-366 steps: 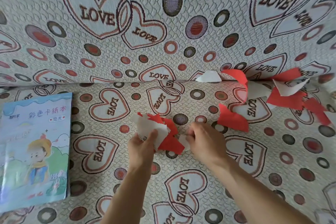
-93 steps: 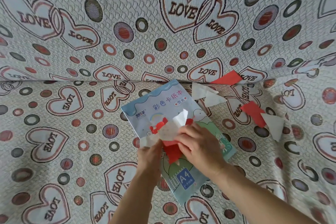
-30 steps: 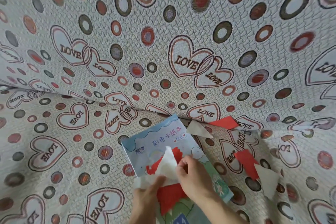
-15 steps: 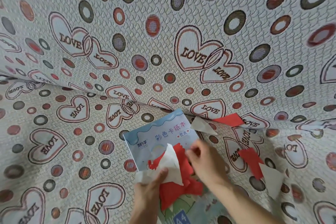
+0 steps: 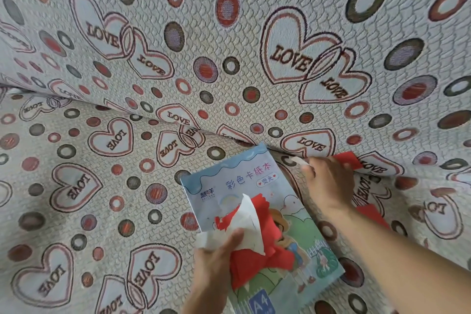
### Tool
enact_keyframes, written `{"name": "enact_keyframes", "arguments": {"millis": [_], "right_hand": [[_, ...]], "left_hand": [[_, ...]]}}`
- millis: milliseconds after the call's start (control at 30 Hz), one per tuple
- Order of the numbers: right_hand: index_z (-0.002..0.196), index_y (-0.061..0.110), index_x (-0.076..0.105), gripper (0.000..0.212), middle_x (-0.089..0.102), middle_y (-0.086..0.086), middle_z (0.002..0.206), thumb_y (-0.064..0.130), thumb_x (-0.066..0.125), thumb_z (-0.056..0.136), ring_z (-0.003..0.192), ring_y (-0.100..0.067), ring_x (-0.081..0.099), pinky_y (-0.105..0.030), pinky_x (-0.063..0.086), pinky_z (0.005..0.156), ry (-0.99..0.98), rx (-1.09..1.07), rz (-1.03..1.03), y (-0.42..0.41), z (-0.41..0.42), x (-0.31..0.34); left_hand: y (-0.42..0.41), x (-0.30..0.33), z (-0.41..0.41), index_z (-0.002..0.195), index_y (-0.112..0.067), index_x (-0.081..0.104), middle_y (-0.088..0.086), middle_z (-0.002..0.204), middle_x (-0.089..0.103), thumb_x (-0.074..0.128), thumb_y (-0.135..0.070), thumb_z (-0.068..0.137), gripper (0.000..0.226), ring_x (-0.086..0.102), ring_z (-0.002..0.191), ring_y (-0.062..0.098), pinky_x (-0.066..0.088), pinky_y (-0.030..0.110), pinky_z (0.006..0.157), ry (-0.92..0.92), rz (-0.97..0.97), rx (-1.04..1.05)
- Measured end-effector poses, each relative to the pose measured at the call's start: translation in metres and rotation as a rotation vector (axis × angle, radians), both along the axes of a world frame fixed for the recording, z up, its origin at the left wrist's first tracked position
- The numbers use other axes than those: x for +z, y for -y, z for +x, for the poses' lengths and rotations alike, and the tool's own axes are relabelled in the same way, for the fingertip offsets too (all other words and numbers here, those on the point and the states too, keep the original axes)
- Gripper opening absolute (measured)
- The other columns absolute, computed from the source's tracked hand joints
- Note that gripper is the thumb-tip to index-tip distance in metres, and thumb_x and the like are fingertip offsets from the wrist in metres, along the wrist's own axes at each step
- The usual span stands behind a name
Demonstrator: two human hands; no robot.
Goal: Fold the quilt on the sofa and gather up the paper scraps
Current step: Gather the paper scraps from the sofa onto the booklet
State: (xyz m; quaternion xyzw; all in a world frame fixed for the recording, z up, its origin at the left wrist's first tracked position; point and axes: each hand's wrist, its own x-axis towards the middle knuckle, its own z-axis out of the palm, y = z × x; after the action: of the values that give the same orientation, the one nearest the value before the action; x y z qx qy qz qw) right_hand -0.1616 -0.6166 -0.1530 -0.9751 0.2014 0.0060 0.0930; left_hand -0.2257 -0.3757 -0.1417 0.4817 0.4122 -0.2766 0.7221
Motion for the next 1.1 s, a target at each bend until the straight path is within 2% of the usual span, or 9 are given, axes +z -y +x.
{"name": "enact_keyframes", "arguments": {"millis": [233, 333, 433, 533, 667, 800, 967, 1033, 1100], "right_hand": [[0.087, 0.012, 0.062, 0.012, 0.062, -0.008, 0.093, 0.024, 0.064, 0.085, 0.091, -0.030, 0.054, -0.041, 0.035, 0.078, 0.084, -0.083, -0.090, 0.046, -0.021, 0.000], [0.100, 0.014, 0.056, 0.031, 0.060, -0.010, 0.104, 0.026, 0.073, 0.077, 0.099, -0.030, 0.053, -0.040, 0.034, 0.081, 0.158, -0.232, -0.019, 0.058, -0.024, 0.006], [0.112, 0.013, 0.056, 0.047, 0.059, -0.013, 0.114, 0.026, 0.078, 0.073, 0.110, -0.031, 0.050, -0.042, 0.037, 0.087, 0.192, -0.315, 0.047, 0.061, -0.024, 0.009], [0.099, 0.014, 0.063, 0.028, 0.060, -0.012, 0.104, 0.025, 0.076, 0.077, 0.103, -0.031, 0.051, -0.042, 0.037, 0.085, 0.139, -0.276, 0.024, 0.061, -0.025, 0.004], [0.082, 0.017, 0.063, 0.009, 0.059, -0.004, 0.087, 0.022, 0.071, 0.082, 0.086, -0.026, 0.052, -0.038, 0.034, 0.078, 0.138, -0.217, 0.066, 0.060, -0.031, 0.001], [0.069, 0.017, 0.058, 0.018, 0.058, 0.003, 0.064, 0.019, 0.070, 0.083, 0.059, -0.019, 0.047, -0.029, 0.030, 0.062, 0.292, -0.165, 0.201, 0.051, -0.040, 0.009], [0.069, 0.016, 0.057, 0.020, 0.059, 0.005, 0.060, 0.018, 0.072, 0.082, 0.052, -0.019, 0.051, -0.028, 0.036, 0.055, 0.390, -0.090, 0.299, 0.025, -0.065, 0.021], [0.069, 0.017, 0.057, 0.020, 0.057, 0.009, 0.061, 0.018, 0.071, 0.083, 0.053, -0.015, 0.051, -0.029, 0.039, 0.055, 0.397, -0.044, 0.337, 0.014, -0.077, 0.023], [0.070, 0.019, 0.055, 0.021, 0.053, 0.013, 0.063, 0.018, 0.072, 0.083, 0.055, -0.012, 0.049, -0.030, 0.039, 0.055, 0.419, 0.013, 0.374, 0.000, -0.087, 0.026]], "left_hand": [[0.009, 0.004, 0.000, 0.093, 0.001, 0.070, 0.031, 0.089, 0.072, 0.080, -0.004, 0.070, 0.026, 0.070, 0.082, 0.051, 0.050, 0.070, 0.081, 0.063, 0.066, -0.020], [0.016, 0.008, -0.003, 0.098, -0.003, 0.070, 0.037, 0.101, 0.067, 0.083, -0.005, 0.070, 0.032, 0.063, 0.091, 0.061, 0.043, 0.077, 0.083, 0.043, 0.013, 0.025], [0.022, 0.008, -0.006, 0.103, -0.004, 0.068, 0.034, 0.103, 0.068, 0.086, -0.008, 0.067, 0.041, 0.065, 0.095, 0.057, 0.044, 0.075, 0.085, 0.037, 0.011, 0.027], [0.028, 0.009, -0.010, 0.102, -0.007, 0.068, 0.025, 0.096, 0.073, 0.085, -0.010, 0.065, 0.041, 0.070, 0.090, 0.046, 0.050, 0.069, 0.082, 0.064, 0.059, 0.019], [0.037, 0.009, -0.016, 0.105, -0.008, 0.068, 0.024, 0.097, 0.074, 0.084, -0.013, 0.060, 0.048, 0.070, 0.092, 0.044, 0.051, 0.069, 0.083, 0.045, 0.081, 0.041], [0.048, 0.014, -0.021, 0.106, -0.005, 0.067, 0.026, 0.097, 0.073, 0.084, -0.014, 0.055, 0.054, 0.070, 0.092, 0.046, 0.051, 0.069, 0.082, 0.039, 0.063, 0.049], [0.057, 0.014, -0.027, 0.106, -0.007, 0.066, 0.030, 0.102, 0.070, 0.084, -0.010, 0.057, 0.052, 0.067, 0.093, 0.053, 0.046, 0.074, 0.082, 0.015, 0.036, 0.084], [0.058, 0.013, -0.029, 0.107, -0.008, 0.065, 0.030, 0.103, 0.070, 0.092, -0.016, 0.050, 0.063, 0.066, 0.094, 0.053, 0.046, 0.075, 0.083, 0.004, 0.050, 0.097], [0.057, 0.011, -0.031, 0.110, -0.009, 0.065, 0.027, 0.104, 0.071, 0.100, -0.028, 0.031, 0.088, 0.068, 0.093, 0.049, 0.048, 0.071, 0.083, -0.005, 0.083, 0.081]]}}
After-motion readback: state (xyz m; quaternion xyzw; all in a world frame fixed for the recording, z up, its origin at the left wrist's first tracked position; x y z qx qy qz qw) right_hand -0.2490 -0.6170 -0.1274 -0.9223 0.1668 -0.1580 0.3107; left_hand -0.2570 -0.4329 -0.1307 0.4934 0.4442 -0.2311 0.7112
